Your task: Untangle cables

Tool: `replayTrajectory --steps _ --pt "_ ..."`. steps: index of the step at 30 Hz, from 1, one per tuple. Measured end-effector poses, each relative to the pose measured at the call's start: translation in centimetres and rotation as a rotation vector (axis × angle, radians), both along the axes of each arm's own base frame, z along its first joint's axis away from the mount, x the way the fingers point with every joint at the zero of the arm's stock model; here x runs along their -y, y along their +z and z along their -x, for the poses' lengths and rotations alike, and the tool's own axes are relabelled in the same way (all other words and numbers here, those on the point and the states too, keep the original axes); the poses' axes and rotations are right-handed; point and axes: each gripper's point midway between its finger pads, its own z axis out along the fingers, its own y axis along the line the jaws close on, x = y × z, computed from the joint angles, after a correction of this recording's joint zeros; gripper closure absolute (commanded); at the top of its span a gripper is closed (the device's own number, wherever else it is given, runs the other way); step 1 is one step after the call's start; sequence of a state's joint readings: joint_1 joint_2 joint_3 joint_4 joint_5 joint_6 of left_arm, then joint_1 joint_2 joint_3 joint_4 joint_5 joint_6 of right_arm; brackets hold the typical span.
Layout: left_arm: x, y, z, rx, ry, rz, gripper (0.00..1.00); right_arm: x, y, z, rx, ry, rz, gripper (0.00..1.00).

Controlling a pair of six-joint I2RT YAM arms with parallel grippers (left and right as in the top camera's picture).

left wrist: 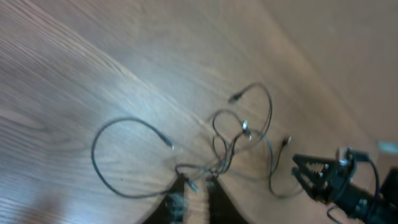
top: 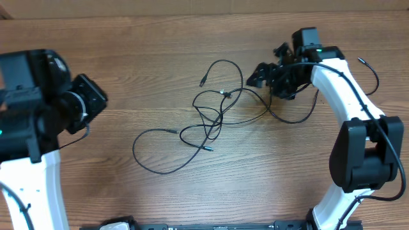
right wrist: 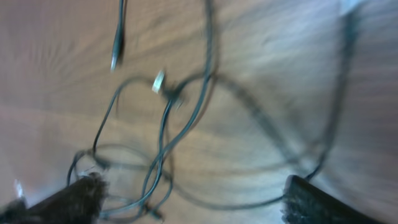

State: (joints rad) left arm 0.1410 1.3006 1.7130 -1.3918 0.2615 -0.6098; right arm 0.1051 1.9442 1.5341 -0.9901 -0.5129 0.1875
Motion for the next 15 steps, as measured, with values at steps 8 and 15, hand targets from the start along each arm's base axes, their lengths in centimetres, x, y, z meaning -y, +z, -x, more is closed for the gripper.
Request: replayTrajectory --steps 8,15 --pt "6.6 -8.5 -0.2 -0.242 -0.231 0.057 0.31 -2.2 -0.3 2.6 -0.057 0.102 0.008 0.0" --pt "12.9 -17.8 -0.6 -0.308 -0.523 0.016 0.23 -1.7 -0.3 2.5 -0.059 0.093 0.009 0.0"
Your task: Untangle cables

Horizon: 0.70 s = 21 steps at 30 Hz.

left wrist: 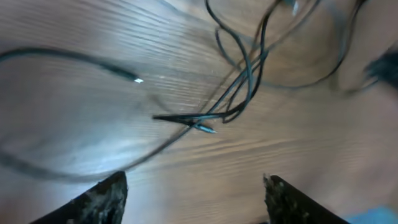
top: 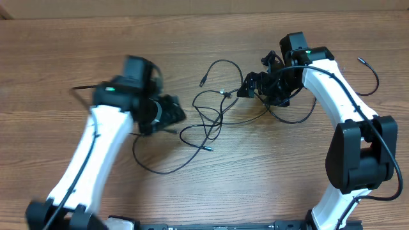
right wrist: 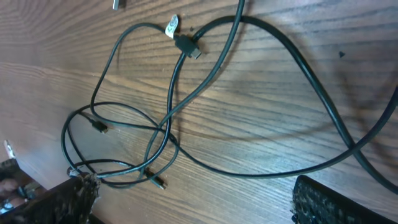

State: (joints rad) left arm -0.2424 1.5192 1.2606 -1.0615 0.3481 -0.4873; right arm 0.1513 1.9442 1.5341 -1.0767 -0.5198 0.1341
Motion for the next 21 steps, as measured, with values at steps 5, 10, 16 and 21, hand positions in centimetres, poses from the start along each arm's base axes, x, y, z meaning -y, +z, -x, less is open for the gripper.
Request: replayTrajectory --steps 5,10,16,21 --pt "1.9 -4.3 0.1 0.023 -0.25 -0.043 0.14 0.0 0.0 -0.1 0.009 0.003 0.003 0.0" --pt "1.0 -7.1 -2.0 0.083 -0.353 -0.166 0.2 0.0 0.0 -0.2 0.012 0.002 0.003 0.0" --pt "1.4 -9.9 -3.3 0.139 -0.552 -0.196 0.3 0.0 0.0 -0.2 0.013 0.003 0.002 0.0" --pt "3.5 -11.6 -0.5 0.09 -0.776 -0.067 0.89 0.0 0.0 -0.1 0.006 0.003 0.004 0.0"
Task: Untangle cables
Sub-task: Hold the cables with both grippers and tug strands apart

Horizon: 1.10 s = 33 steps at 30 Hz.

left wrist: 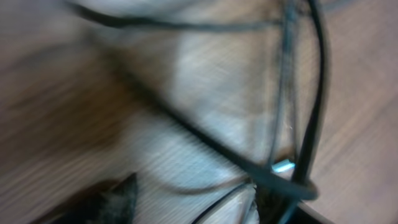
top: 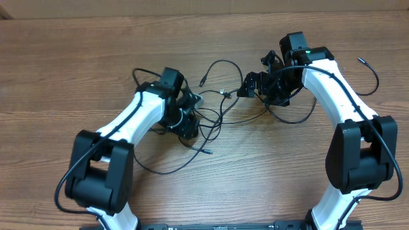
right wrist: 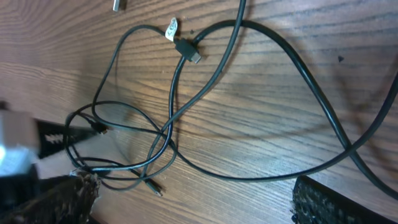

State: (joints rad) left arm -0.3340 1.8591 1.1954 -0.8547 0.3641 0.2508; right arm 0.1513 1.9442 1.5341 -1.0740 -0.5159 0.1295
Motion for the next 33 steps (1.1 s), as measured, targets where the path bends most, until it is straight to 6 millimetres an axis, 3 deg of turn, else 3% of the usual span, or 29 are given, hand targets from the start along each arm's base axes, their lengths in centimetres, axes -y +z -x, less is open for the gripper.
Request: replayTrajectory --steps 2,8,11,14,17,22,28,33 --pt "0.4 -0.4 1.3 -0.04 -0.078 0.022 0.96 0.0 0.0 0.1 -0.005 0.0 0.001 0.0" --pt "-0.5 -0.1 4.3 -0.145 -0.16 0.009 0.96 -0.4 0.2 0.3 -0.014 0.003 -0.025 0.0" --pt "-1.1 0.9 5.3 -0.21 -0.152 0.017 0.96 -0.9 0.6 0.4 -0.017 0.009 -0.063 0.0" --pt "-0.6 3.0 4.1 -0.178 -0.136 0.076 0.96 -1.6 0.9 0.4 -0.014 0.02 -0.095 0.0" --pt "0.3 6.4 2.0 -0.067 -0.133 0.167 0.96 -2.7 1.1 0.6 -0.006 0.045 -0.112 0.0" --pt "0.9 11.5 0.8 0.098 -0.151 0.245 0.96 -6.6 1.6 1.1 0.06 0.153 -0.145 0.0" --pt "0.8 12.4 1.2 0.115 -0.155 0.247 0.96 -11.6 2.5 1.1 0.204 0.297 -0.187 0.0" --pt "0.4 12.4 0.9 0.115 -0.14 0.246 0.96 -12.9 2.8 1.3 0.239 0.333 -0.198 0.0"
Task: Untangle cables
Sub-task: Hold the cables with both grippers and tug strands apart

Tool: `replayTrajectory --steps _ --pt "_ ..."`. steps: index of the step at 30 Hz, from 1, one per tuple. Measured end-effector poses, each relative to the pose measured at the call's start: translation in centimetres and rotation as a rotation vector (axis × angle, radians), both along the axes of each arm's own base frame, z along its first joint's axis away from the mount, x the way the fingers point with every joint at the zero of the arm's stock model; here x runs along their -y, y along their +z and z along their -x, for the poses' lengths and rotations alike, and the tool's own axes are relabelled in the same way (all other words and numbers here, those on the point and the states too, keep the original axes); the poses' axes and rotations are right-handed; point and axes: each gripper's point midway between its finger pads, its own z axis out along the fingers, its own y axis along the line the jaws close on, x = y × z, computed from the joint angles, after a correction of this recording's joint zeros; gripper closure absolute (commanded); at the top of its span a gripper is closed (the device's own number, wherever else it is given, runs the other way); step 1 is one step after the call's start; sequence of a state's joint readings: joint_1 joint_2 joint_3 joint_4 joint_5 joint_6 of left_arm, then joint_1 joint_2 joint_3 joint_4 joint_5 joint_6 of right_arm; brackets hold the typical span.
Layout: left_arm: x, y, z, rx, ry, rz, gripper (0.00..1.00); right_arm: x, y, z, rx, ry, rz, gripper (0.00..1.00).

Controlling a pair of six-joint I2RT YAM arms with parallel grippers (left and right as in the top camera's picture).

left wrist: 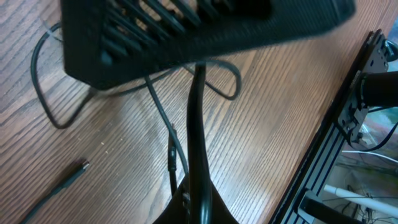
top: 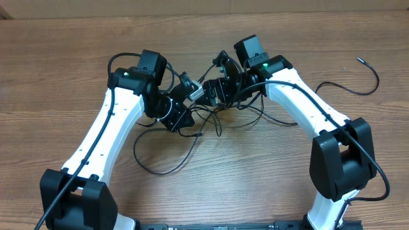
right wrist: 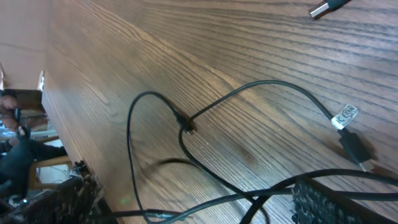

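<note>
Several thin black cables lie knotted in a tangle (top: pixel 206 121) mid-table. One loop (top: pixel 150 160) trails to the front left. Another cable (top: pixel 358 86) runs off right to a plug (top: pixel 359 61). My left gripper (top: pixel 180 117) is at the tangle's left side, shut on a black cable (left wrist: pixel 198 143) that rises between its fingers. My right gripper (top: pixel 214 80) stands open over the tangle's far side, strands crossing between its fingers (right wrist: pixel 323 202). One of its ridged pads (left wrist: pixel 186 37) looms in the left wrist view. A white-tagged plug (right wrist: pixel 345 118) lies near it.
The wooden table (top: pixel 77 38) carries only the cables. A loose plug (left wrist: pixel 68 177) lies beside the held cable. The two arms nearly meet over the tangle. A black frame rail (top: pixel 223 225) runs along the table's front edge.
My right gripper has moved left from the tangle's right side to over its far side, still open. My left gripper now grips a cable. The right-hand cable has drawn leftward.
At first my left arm sat at the table's left edge and my right gripper stood open right of the tangle. Then the left gripper was open near the tangle's left side, then down among its strands. Now it is shut on one cable, the right gripper close by.
</note>
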State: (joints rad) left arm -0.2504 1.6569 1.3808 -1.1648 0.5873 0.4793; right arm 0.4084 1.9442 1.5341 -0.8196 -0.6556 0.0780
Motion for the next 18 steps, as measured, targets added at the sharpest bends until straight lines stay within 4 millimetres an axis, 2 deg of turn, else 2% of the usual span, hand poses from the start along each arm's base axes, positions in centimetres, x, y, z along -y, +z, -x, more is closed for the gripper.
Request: replayTrajectory --steps 12,18 --pt "-1.3 0.0 -0.5 -0.009 0.043 -0.003 0.96 1.5 -0.5 0.4 -0.039 -0.007 0.026 0.02" --pt "-1.9 -0.4 -1.2 0.01 0.069 -0.042 0.96 3.9 -1.7 0.9 -0.094 -0.045 0.118 0.01"
